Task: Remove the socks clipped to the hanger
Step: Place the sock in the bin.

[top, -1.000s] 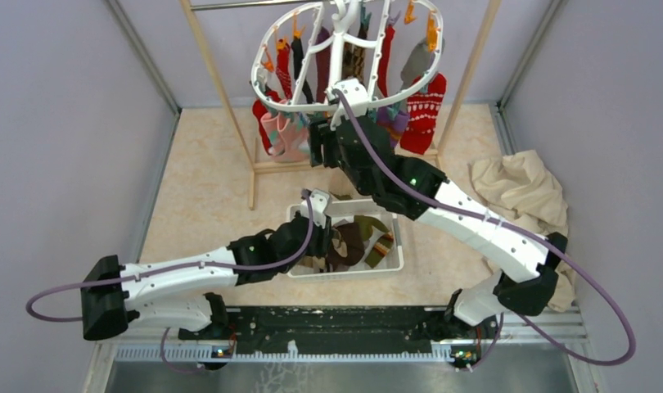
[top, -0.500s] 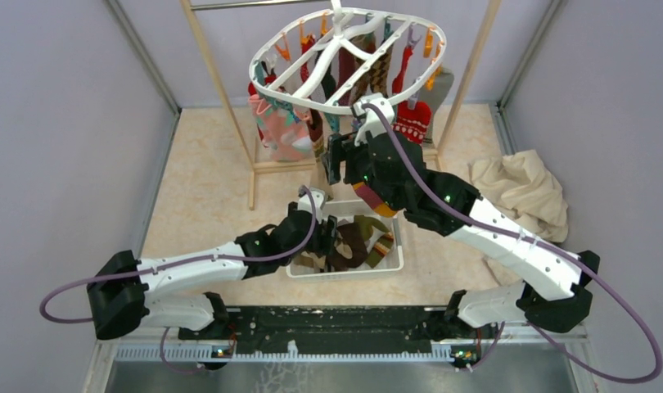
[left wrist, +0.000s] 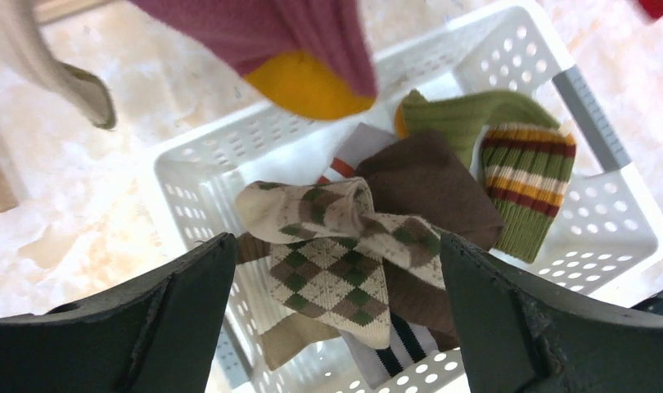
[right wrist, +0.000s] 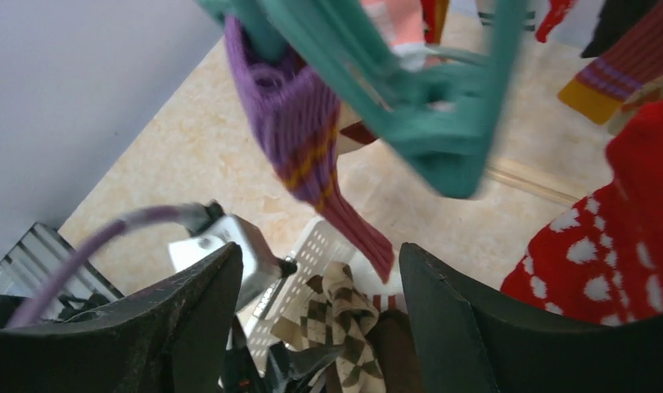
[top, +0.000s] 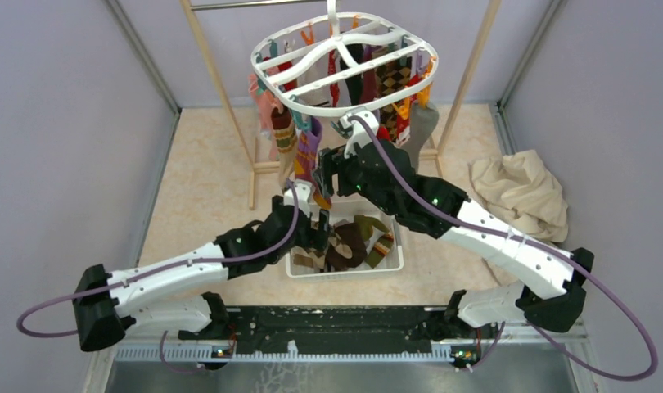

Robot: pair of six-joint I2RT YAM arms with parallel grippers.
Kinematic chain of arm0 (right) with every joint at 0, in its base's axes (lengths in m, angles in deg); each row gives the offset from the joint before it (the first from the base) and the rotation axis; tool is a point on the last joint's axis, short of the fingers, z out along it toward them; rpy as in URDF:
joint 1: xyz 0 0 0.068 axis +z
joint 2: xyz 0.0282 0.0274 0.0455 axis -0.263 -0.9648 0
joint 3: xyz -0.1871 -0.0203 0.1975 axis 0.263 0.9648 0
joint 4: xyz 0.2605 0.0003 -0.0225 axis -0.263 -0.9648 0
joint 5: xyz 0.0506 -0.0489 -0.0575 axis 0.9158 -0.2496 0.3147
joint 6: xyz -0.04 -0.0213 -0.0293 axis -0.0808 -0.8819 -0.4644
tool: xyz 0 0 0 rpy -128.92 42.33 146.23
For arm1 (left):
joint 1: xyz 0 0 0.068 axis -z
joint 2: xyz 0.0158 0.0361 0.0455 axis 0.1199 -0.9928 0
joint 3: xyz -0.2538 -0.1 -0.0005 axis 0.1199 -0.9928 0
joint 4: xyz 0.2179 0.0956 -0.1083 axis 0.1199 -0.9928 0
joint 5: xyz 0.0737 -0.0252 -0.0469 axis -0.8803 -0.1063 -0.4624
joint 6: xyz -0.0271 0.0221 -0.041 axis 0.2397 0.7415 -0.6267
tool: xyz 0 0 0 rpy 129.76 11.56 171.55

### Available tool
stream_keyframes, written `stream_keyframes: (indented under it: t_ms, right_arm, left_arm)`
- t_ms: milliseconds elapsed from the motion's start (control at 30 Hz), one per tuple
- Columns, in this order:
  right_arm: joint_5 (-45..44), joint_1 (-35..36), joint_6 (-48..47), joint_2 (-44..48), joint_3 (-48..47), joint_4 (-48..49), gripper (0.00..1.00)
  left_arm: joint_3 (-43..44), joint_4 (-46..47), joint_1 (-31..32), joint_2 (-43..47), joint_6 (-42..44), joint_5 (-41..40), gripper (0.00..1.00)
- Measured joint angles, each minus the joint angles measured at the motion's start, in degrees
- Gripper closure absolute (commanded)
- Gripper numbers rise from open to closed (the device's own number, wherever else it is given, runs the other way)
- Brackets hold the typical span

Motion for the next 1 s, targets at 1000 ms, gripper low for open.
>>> stream_keyframes:
  t_ms: [1000]
  right_arm:
    - [-8.33,1.05,-2.56,-22.62,7.45,37.44,0.31]
  left_arm:
    - [4.57,-26.45,0.00,18.62,-12.48,-14.43,0.01]
